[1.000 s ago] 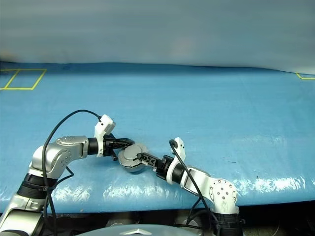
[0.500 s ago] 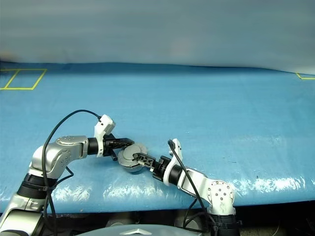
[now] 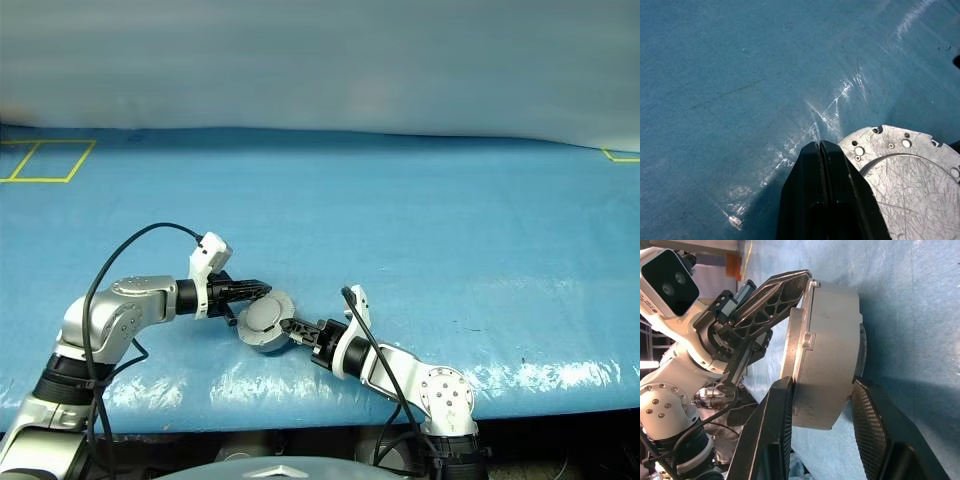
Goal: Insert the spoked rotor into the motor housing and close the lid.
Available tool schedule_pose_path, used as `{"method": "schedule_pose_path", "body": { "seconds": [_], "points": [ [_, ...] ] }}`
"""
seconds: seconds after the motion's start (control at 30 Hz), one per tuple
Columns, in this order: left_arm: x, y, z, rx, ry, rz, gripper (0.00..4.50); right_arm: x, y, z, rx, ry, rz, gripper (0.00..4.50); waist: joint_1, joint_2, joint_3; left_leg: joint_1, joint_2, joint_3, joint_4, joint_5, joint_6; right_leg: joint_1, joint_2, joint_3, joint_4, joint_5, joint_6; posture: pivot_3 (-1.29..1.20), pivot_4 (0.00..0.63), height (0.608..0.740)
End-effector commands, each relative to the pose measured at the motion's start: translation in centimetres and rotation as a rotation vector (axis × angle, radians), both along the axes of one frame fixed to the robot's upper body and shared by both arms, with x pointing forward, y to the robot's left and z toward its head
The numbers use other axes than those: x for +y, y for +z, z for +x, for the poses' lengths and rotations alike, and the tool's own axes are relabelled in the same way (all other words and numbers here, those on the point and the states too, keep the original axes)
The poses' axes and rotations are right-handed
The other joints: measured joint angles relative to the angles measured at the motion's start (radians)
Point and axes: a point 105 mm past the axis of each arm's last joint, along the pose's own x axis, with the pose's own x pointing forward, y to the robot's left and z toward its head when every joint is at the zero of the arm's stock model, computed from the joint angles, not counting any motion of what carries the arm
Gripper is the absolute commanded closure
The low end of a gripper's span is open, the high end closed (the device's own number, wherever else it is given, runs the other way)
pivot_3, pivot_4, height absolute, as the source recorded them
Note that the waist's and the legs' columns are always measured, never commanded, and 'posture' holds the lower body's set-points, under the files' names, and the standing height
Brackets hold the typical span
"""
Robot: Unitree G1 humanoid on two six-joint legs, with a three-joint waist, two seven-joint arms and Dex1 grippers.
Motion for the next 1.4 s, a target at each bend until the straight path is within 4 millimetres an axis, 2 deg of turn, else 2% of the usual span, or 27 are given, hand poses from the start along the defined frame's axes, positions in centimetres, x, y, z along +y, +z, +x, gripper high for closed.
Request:
{"method": "schedule_pose_path", "body": {
  "seconds": [0.03, 0.17, 0.33, 0.47, 0.63, 0.83, 0.97, 1.1, 1.27, 1.4],
  "points": [
    [-0.7, 0.7, -0.6, -0.020, 0.006, -0.070, 4.50, 0.1, 0.8, -0.2, -0.026, 0.012, 0.023, 3.14, 0.000, 0.000, 0.000, 0.000, 0.000, 0.000, 0.000, 0.000, 0.000, 0.000, 0.000, 0.000, 0.000, 0.000, 0.000, 0.00, 0.150, 0.740],
    [-0.5, 4.1, -0.4, -0.120, 0.105, -0.263, 4.50, -0.6, 1.0, -0.1, -0.022, -0.031, 0.045, 3.19, 0.004, -0.001, 0.001, -0.001, 0.001, 0.000, 0.000, 0.000, 0.000, 0.000, 0.000, 0.000, 0.000, 0.000, 0.000, 0.00, 0.150, 0.740],
    [0.9, 5.9, -1.0, -0.147, 0.238, -0.417, 4.50, -1.4, 1.7, 0.7, -0.024, -0.117, 0.100, 3.19, 0.004, -0.001, 0.001, -0.002, 0.003, -0.001, 0.003, 0.000, 0.000, 0.000, 0.000, -0.001, 0.000, 0.000, 0.001, 0.00, 0.150, 0.740],
    [1.9, 6.2, -1.9, -0.120, 0.379, -0.590, 4.50, -2.6, 2.6, 2.3, -0.042, -0.225, 0.158, 3.19, 0.004, -0.001, 0.002, -0.002, 0.004, -0.001, 0.005, 0.000, 0.001, 0.000, 0.000, 0.000, 0.000, 0.001, 0.001, 0.00, 0.150, 0.740],
    [1.2, 4.7, -3.4, 0.009, 0.503, -0.776, 4.50, -4.3, 4.0, 5.1, -0.081, -0.384, 0.229, 3.20, 0.005, -0.002, 0.002, -0.003, 0.003, -0.001, 0.007, -0.001, 0.001, 0.000, 0.000, 0.000, 0.000, 0.001, 0.002, 0.00, 0.150, 0.740],
    [-0.2, 3.7, -4.3, 0.141, 0.621, -1.012, 2.66, -4.9, 4.9, 6.9, -0.097, -0.463, 0.281, 3.20, 0.005, -0.002, 0.003, -0.003, 0.000, -0.001, 0.007, -0.001, 0.001, 0.000, 0.001, 0.000, 0.000, 0.001, 0.002, 0.00, 0.150, 0.740],
    [-0.5, 3.8, -4.4, 0.186, 0.677, -1.184, 1.37, -4.6, 5.7, 7.2, -0.113, -0.467, 0.307, 3.20, 0.004, -0.003, 0.004, -0.004, 0.000, 0.000, 0.007, -0.001, 0.002, 0.000, 0.000, 0.001, 0.000, 0.001, 0.002, 0.00, 0.150, 0.740],
    [-0.8, 3.9, -4.3, 0.221, 0.698, -1.275, 0.02, -4.1, 6.7, 7.1, -0.131, -0.454, 0.337, 3.20, 0.005, -0.002, 0.004, -0.004, 0.000, 0.000, 0.007, -0.001, 0.002, 0.000, 0.001, 0.000, 0.000, 0.001, 0.001, 0.00, 0.150, 0.740],
    [-1.7, 2.9, -4.5, 0.322, 0.698, -1.280, 0.00, -3.5, 8.5, 6.8, -0.161, -0.436, 0.399, 3.20, 0.005, -0.002, 0.005, -0.005, -0.001, 0.000, 0.007, -0.001, 0.002, -0.001, 0.000, 0.001, -0.001, 0.001, 0.002, 0.00, 0.150, 0.740],
    [-2.2, 3.0, -4.7, 0.363, 0.657, -1.309, 0.00, -2.5, 9.5, 5.9, -0.161, -0.392, 0.428, 3.20, 0.003, -0.001, 0.005, -0.005, -0.001, -0.001, 0.007, -0.001, 0.002, -0.001, 0.001, 0.000, -0.001, 0.001, 0.002, 0.00, 0.150, 0.740]
  ]
}}
